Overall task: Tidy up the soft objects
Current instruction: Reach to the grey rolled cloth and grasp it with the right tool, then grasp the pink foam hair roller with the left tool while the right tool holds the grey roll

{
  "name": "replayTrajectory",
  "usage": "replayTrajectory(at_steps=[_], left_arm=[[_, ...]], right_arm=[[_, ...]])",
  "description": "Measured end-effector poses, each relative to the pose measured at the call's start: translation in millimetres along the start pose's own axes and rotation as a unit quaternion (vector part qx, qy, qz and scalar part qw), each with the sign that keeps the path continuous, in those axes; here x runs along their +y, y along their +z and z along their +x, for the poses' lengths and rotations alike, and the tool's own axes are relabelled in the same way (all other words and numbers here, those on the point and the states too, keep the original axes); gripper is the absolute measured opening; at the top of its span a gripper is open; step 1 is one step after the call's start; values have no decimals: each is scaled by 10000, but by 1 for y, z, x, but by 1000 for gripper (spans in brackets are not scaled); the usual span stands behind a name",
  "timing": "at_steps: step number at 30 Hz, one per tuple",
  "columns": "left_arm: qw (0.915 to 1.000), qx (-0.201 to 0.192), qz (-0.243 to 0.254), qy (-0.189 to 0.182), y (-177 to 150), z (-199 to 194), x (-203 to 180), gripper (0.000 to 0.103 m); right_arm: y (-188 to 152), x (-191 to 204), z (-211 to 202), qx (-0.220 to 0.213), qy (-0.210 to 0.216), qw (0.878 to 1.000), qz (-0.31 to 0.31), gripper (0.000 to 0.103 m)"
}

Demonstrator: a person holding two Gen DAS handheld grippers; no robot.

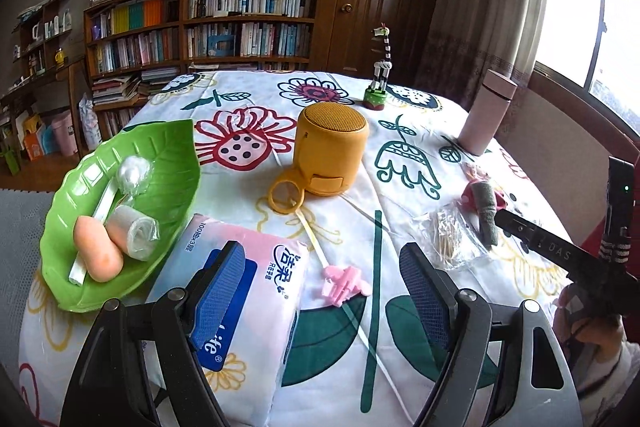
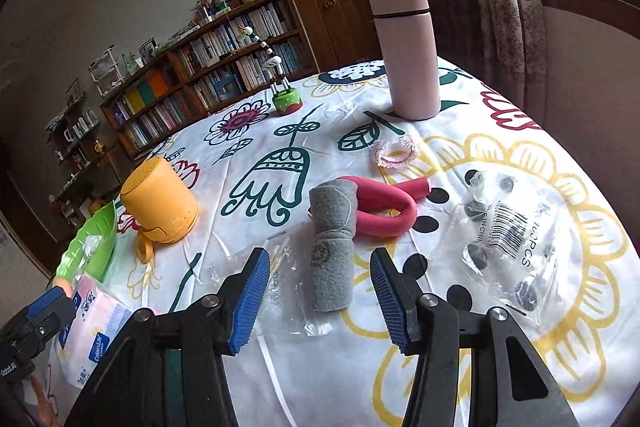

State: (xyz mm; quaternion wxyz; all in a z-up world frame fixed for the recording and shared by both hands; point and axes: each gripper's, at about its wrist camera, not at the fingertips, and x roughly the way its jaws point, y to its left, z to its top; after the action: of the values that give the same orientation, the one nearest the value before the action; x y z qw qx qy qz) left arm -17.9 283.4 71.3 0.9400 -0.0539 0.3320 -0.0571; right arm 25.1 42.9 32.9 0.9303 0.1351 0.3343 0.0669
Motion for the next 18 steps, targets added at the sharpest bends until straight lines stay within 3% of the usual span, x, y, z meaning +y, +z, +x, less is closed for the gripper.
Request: replayTrajectory(at_steps=[11, 15, 18], left_arm=[[9996, 122, 224, -127, 0, 8, -18, 81], [9994, 161, 261, -137, 1, 11, -21, 81], [9993, 181, 295, -135, 2, 13, -23, 81]], right_arm=[[10, -3, 37, 393, -41, 9992, -111, 42], [10, -3, 43, 495, -1, 9987, -134, 30], [8, -5, 40, 494, 39, 9987, -142, 28]])
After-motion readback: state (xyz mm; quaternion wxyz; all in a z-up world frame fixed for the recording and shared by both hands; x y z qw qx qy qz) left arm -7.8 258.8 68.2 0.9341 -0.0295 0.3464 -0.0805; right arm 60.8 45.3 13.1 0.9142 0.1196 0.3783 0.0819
